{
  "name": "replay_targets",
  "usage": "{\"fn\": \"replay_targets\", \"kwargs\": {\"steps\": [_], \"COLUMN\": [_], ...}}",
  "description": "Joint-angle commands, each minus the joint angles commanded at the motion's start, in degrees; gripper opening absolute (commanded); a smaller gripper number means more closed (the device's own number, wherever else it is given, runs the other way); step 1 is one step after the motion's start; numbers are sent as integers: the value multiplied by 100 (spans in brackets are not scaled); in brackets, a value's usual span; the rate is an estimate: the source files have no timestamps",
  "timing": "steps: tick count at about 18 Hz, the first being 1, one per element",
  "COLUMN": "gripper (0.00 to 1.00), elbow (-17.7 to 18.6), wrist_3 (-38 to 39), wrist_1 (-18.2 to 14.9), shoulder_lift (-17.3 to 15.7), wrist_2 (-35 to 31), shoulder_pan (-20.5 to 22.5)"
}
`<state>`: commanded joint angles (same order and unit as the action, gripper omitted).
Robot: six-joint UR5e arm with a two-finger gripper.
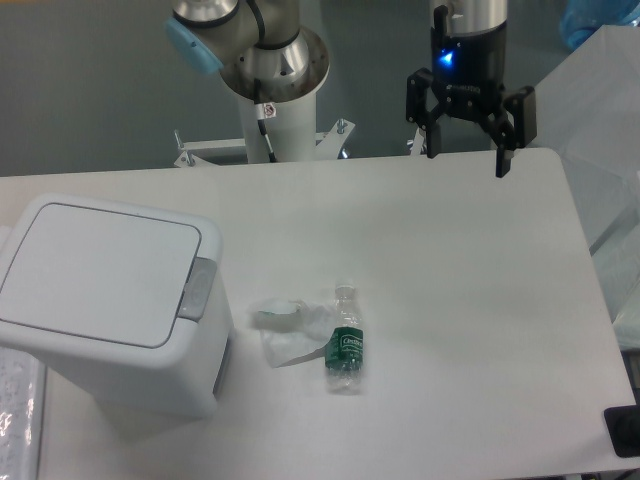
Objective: Open the trash can
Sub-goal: 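Move the open gripper toward the grey button on the white trash can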
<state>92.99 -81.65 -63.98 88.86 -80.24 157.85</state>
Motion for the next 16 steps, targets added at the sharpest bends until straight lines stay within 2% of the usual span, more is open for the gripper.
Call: {"fn": "replay_targets", "kwargs": {"steps": [7,12,16], "gripper": [100,100,100], "elbow": [17,-70,-193], "wrist_3": [421,1852,3212], "wrist_1": [9,18,474], "shoulder_lift": [35,167,334], "wrist_2": [96,457,746], "shoulder_pan": [-61,-412,-878]}}
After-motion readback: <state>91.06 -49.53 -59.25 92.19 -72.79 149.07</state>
